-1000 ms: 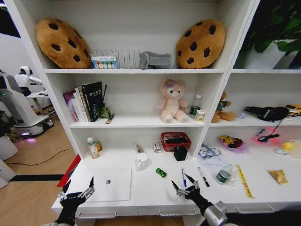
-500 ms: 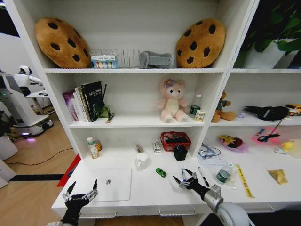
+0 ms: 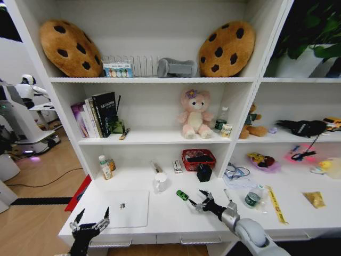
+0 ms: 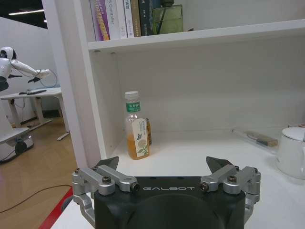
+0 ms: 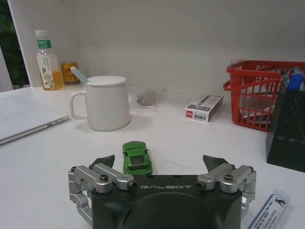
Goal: Organize the objects on the table.
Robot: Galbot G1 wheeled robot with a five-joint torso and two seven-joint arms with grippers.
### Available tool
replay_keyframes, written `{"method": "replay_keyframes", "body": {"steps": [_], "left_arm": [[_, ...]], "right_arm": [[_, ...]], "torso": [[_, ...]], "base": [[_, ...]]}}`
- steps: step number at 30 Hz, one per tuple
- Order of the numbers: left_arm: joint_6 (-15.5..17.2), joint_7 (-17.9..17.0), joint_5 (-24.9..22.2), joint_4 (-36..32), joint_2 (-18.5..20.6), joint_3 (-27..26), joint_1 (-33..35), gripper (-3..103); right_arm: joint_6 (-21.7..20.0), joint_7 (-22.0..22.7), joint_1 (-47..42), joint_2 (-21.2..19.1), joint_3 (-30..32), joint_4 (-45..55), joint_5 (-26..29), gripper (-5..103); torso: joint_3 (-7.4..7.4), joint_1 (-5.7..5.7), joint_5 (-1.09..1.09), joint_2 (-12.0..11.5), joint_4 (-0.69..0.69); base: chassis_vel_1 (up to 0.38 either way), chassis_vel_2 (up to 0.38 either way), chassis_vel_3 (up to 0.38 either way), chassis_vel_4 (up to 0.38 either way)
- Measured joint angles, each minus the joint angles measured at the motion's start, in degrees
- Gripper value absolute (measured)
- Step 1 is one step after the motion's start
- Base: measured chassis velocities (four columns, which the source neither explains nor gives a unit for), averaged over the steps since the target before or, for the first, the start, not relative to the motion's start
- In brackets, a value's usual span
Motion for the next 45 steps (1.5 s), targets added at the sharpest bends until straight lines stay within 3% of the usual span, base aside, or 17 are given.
{"method": "replay_keyframes", "body": {"steps": [11,17,23,29,32,45], "left_arm": [[-0.10,0.03,-0.10,-0.06,-0.59,-1.04,0.72,100],[-0.10,0.10,0.03,0.28,-0.93,-0.87,0.55,100],[-0.10,0.14,0.15,0.62,-1.09,-0.73,0.36,100],[-0.27,0.22,0.50,0.89,-1.31,-0.64,0.34,100],[-0.36,0.21,0.55,1.07,-1.44,-0.60,0.16,100],[-0.39,-0.18,0.49,1.60,-1.55,-0.73,-0.14,100]], "right_arm": [[0.63,-0.01,5.38,1.42,-6.04,-4.75,-1.36,103],[0.39,0.17,7.46,1.70,-7.43,-5.91,-1.35,97],[0.37,-0.26,8.88,1.56,-8.64,-6.55,-1.03,71],[0.33,-0.54,8.90,1.98,-9.07,-6.54,-1.41,54],[0.40,-0.44,8.46,2.14,-8.95,-6.43,-1.69,38],[0.94,1.48,6.14,1.85,-6.40,-3.83,-1.36,36]], "torso": [[0.00,0.00,0.00,0.00,-0.01],[0.00,0.00,0.00,0.00,0.00],[0.00,0.00,0.00,0.00,0.00],[0.00,0.00,0.00,0.00,0.00],[-0.01,0.00,0.00,0.00,0.00],[0.00,0.00,0.01,0.00,-0.01]], "base": [[0.000,0.000,0.000,0.000],[0.000,0.000,0.000,0.000],[0.000,0.000,0.000,0.000],[0.000,0.000,0.000,0.000],[0.000,0.000,0.000,0.000],[0.000,0.000,0.000,0.000]]}}
